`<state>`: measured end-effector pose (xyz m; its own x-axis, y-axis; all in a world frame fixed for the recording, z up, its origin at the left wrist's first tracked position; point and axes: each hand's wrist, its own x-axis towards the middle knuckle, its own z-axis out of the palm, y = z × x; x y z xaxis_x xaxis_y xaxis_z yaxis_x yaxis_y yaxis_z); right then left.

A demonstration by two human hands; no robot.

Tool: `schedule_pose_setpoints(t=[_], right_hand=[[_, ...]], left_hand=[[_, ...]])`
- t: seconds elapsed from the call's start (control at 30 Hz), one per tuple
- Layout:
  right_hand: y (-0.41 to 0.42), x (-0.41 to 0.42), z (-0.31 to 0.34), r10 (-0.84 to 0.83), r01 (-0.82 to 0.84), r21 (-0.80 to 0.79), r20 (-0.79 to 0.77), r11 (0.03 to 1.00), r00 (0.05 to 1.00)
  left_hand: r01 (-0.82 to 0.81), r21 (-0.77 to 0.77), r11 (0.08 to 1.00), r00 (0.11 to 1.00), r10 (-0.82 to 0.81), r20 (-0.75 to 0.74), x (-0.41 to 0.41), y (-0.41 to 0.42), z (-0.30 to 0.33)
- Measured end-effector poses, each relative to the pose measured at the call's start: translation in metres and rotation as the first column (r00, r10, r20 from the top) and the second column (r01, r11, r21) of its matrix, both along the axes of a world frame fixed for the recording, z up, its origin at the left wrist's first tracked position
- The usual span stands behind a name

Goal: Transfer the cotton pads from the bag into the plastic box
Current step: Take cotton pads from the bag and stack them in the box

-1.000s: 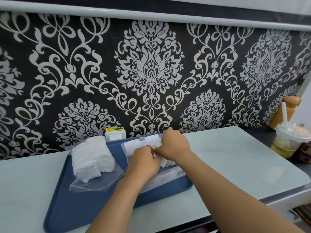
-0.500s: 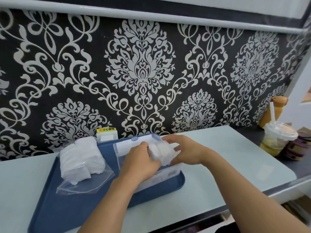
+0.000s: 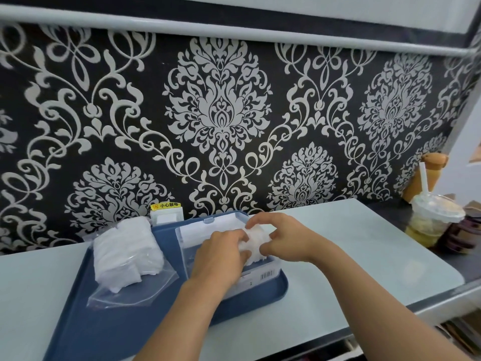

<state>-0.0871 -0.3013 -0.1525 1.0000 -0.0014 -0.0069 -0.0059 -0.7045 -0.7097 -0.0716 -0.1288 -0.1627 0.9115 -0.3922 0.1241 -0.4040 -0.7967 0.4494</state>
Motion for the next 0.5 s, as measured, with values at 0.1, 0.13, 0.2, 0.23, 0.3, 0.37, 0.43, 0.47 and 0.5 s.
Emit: schedule_pose_setpoints(t=[0.1, 0.13, 0.2, 0.23, 0.3, 0.37, 0.43, 0.47, 0.5], right_hand=[[0.007, -0.001, -0.001, 0.043, -0.042, -0.061, 0.004, 0.997, 0.999], [0.007, 0.000, -0.001, 0.050, -0.050, -0.092, 0.005, 0.994, 0.999], [0.007, 0.000, -0.003, 0.046, -0.044, -0.120, 0.012, 0.992, 0.999], [0.007, 0.001, -0.003, 0.039, -0.037, -0.118, 0.016, 0.992, 0.999], [0.007, 0.002, -0.003, 0.029, -0.026, -0.109, 0.029, 0.994, 0.999], [0.008, 0.004, -0.004, 0.013, -0.009, -0.102, 0.037, 0.995, 0.999], [0.008, 0.006, -0.004, 0.004, 0.000, -0.109, 0.042, 0.994, 0.999], [0.007, 0.006, -0.005, 0.007, -0.003, -0.100, 0.043, 0.995, 0.999], [0.007, 0.007, -0.006, 0.007, -0.004, -0.081, 0.037, 0.997, 0.999]], left_hand=[[-0.004, 0.010, 1.000, 1.000, 0.004, 0.022, 0.001, 0.004, 0.002], [-0.008, 0.020, 1.000, 0.999, 0.008, 0.032, 0.001, 0.006, 0.004], [-0.015, 0.043, 0.999, 0.999, 0.013, 0.044, 0.003, 0.010, 0.007], [-0.018, 0.053, 0.998, 0.999, 0.015, 0.039, 0.003, 0.012, 0.008], [-0.009, 0.062, 0.998, 1.000, 0.008, 0.008, 0.004, 0.012, 0.008], [0.020, 0.058, 0.998, 0.999, -0.017, -0.044, 0.004, 0.009, 0.006], [0.052, 0.032, 0.998, 0.993, -0.048, -0.104, 0.003, 0.005, 0.002], [0.058, 0.012, 0.998, 0.990, -0.056, -0.127, 0.001, 0.004, 0.000], [0.056, -0.005, 0.998, 0.988, -0.056, -0.145, 0.000, 0.003, 0.000]])
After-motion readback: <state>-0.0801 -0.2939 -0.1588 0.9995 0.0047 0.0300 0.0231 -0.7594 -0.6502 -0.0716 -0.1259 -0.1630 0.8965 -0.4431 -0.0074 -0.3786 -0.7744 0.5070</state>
